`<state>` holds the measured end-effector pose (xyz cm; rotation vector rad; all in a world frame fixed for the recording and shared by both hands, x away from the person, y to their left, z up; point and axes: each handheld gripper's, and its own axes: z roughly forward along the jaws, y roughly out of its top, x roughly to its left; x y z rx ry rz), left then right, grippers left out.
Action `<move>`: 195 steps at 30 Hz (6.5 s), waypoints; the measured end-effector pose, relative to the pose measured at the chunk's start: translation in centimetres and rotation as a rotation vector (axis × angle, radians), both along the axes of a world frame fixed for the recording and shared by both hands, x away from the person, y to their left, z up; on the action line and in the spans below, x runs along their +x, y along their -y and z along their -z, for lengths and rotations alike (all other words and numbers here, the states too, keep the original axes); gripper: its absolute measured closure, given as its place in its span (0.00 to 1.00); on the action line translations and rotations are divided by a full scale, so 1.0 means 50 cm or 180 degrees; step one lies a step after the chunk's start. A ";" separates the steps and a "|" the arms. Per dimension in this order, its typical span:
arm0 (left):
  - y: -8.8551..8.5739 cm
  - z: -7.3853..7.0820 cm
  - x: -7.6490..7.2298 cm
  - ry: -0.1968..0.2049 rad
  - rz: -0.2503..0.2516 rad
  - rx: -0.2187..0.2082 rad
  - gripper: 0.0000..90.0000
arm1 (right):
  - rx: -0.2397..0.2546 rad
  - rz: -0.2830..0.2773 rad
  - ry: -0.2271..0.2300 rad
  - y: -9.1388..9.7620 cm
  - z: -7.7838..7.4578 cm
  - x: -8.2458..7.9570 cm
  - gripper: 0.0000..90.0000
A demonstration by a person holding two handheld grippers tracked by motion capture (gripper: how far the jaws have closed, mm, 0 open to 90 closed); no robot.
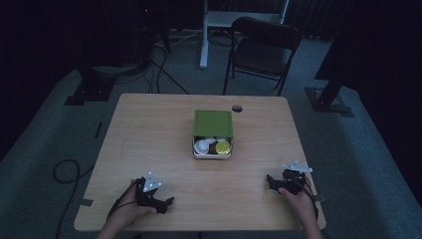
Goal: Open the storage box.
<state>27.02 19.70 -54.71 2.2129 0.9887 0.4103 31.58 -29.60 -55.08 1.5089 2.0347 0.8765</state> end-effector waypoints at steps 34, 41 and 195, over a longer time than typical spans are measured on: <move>0.057 -0.038 -0.016 0.0780 0.0418 -0.0045 0.05 | 0.0001 0.0004 0.0001 0.000 0.000 0.000 0.11; 0.076 -0.043 -0.011 0.0894 0.0527 0.0069 0.06 | 0.0000 0.0003 0.0001 0.000 0.000 0.000 0.11; 0.322 -0.026 0.061 0.2490 0.1565 0.2213 0.79 | -0.0001 0.0005 0.0002 0.000 0.000 -0.001 0.12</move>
